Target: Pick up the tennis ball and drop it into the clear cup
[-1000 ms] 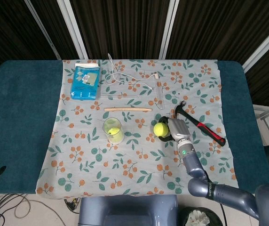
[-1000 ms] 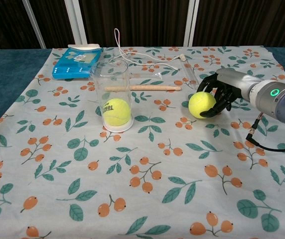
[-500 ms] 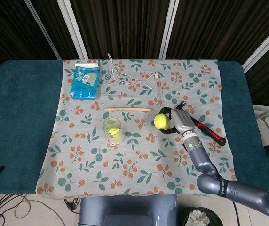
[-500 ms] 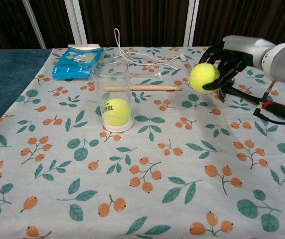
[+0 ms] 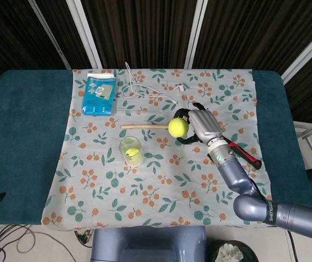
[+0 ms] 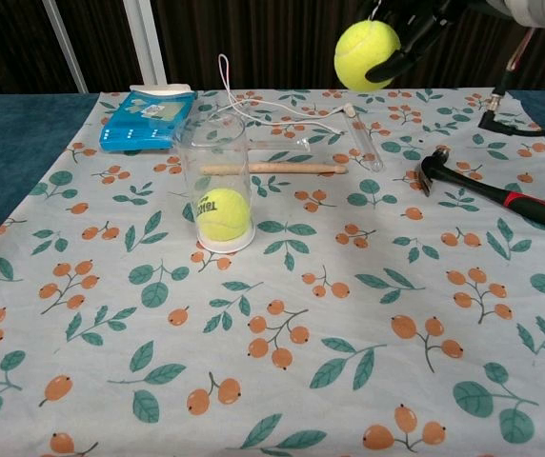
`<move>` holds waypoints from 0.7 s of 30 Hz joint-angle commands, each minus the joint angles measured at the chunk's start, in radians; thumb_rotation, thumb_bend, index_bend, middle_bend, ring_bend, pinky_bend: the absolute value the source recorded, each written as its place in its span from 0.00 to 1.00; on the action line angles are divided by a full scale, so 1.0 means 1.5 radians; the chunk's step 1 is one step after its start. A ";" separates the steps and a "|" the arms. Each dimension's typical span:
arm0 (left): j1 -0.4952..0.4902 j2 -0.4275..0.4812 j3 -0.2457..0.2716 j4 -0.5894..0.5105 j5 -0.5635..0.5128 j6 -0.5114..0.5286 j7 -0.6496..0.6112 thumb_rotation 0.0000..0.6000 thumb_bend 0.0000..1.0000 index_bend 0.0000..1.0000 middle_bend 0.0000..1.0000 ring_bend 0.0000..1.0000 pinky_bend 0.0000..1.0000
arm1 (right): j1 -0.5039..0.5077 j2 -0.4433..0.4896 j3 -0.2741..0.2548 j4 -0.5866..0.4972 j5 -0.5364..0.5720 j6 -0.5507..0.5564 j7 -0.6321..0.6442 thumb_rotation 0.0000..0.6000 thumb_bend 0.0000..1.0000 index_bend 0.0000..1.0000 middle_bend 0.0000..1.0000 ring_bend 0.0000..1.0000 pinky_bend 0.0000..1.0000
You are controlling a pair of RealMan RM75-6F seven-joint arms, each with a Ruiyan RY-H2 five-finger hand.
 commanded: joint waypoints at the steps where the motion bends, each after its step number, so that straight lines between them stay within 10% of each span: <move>1: 0.000 0.001 -0.001 0.000 -0.001 0.000 -0.002 1.00 0.02 0.14 0.00 0.00 0.00 | 0.033 -0.002 0.006 -0.019 0.027 0.019 -0.030 1.00 0.47 0.65 0.43 0.43 0.10; 21: 0.001 0.009 0.000 0.001 0.000 -0.002 -0.021 1.00 0.02 0.14 0.00 0.00 0.00 | 0.161 -0.134 0.008 -0.033 0.071 0.100 -0.075 1.00 0.47 0.65 0.43 0.42 0.09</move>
